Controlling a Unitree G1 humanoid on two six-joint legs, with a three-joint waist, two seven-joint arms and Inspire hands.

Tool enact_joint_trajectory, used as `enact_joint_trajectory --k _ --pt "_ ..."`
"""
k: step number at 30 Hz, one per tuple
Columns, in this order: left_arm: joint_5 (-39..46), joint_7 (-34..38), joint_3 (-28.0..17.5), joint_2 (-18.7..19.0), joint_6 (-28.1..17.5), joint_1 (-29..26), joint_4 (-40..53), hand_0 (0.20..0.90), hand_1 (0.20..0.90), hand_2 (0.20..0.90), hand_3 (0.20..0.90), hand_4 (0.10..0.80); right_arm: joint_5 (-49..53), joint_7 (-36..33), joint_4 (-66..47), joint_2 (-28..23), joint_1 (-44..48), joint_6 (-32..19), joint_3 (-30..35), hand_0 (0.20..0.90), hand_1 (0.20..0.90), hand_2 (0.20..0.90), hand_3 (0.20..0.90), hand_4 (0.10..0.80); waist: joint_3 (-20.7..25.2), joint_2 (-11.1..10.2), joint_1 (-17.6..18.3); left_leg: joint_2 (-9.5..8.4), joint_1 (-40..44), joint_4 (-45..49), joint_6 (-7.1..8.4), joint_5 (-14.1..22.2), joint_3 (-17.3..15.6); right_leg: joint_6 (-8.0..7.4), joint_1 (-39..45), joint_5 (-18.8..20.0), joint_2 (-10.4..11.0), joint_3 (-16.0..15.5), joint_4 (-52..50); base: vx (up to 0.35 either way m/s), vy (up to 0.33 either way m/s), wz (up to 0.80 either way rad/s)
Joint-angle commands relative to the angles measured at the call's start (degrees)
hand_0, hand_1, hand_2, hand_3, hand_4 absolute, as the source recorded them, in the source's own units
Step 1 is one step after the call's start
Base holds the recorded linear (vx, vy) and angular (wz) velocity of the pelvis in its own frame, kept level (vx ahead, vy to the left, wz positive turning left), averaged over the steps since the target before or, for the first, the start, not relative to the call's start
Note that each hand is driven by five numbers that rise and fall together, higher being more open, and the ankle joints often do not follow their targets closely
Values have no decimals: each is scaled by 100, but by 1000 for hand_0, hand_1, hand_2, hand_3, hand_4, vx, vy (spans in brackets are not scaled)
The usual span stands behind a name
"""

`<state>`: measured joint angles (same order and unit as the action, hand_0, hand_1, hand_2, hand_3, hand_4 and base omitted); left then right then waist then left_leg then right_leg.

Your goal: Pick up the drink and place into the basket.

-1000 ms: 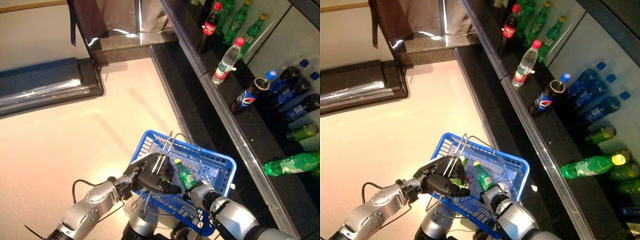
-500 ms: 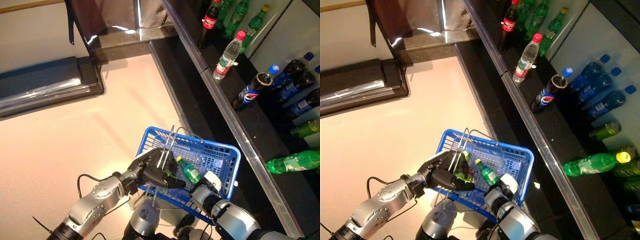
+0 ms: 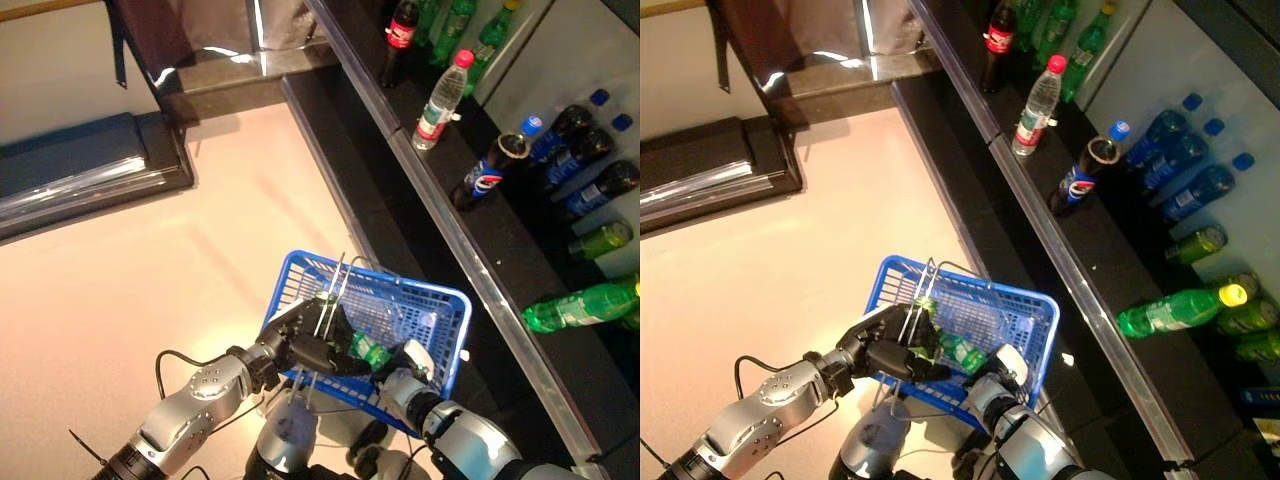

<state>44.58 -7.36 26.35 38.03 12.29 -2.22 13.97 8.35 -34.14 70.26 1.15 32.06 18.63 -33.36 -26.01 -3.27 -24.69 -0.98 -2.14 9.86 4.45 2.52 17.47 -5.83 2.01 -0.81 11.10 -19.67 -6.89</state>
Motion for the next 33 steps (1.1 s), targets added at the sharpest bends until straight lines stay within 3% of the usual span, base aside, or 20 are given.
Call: enact_joint_trajectory --k 1,3,8,12,15,19,25,29,33 --pt "377 -321 -888 -572 -1547 -879 2300 300 300 300 200 100 -72 -614 -599 -527 241 -318 -398 900 900 900 900 800 242 -16 140 93 -410 255 -240 -199 -396 -35 161 310 5 330 -30 -65 -12 -7" --pt "408 -315 -1040 -546 -1548 -788 2279 300 300 300 200 100 -7 -660 -1162 -677 8 -501 -520 900 900 900 900 800 213 -56 207 115 -410 231 -243 -197 -436 -47 133 310 -3 365 -26 -54 -11 -8" --pt "408 -414 -1587 -428 -1704 -227 2213 300 300 300 200 100 -306 -513 -3831 -1296 -1005 -217 -609 900 900 900 900 800 177 -215 461 174 -373 163 -266 -169 -570 -81 70 300 -46 477 -9 -54 -9 -9" --pt "384 -411 -1824 -369 -1793 -53 2040 300 300 300 200 100 -497 -130 -4923 -1600 -1464 -366 -549 900 900 900 900 800 204 -301 622 210 -344 148 -275 -165 -658 -88 55 290 -77 575 1 -18 10 -8" --pt "344 -465 -2001 -431 -1927 102 1634 300 300 300 200 100 -257 598 -6376 -2091 -1941 -798 -427 900 900 900 900 800 303 -406 814 254 -283 127 -282 -152 -756 -99 55 254 -123 707 -2 -10 18 -13" --pt "-52 -465 -2052 -557 -2159 286 1328 300 300 300 200 100 15 1056 -7126 -2329 -2276 -1211 -259 900 900 900 900 800 384 -450 934 281 -229 94 -292 -145 -824 -106 54 236 -142 791 2 -10 21 -10" --pt "-433 -558 -2279 -592 -2508 698 1013 300 300 300 200 100 1065 2271 -7963 -2534 -2871 -1894 148 900 900 900 900 800 584 -510 1102 328 -104 9 -297 -138 -942 -114 102 222 -171 905 61 2 25 -13" --pt "-223 -379 -2348 -700 -2494 1055 626 300 300 300 200 100 1720 3127 -8369 -2557 -3273 -2393 428 900 900 900 900 800 800 -515 1210 373 41 -127 -291 -152 -1032 -140 187 234 -181 990 169 27 39 -16" --pt "-119 -181 -2284 -918 -2666 1361 147 300 300 300 200 100 2391 3537 -8414 -2471 -3597 -2669 665 900 900 900 900 800 984 -465 1343 426 184 -294 -281 -160 -1166 -173 232 249 -182 1103 278 -12 51 -4"
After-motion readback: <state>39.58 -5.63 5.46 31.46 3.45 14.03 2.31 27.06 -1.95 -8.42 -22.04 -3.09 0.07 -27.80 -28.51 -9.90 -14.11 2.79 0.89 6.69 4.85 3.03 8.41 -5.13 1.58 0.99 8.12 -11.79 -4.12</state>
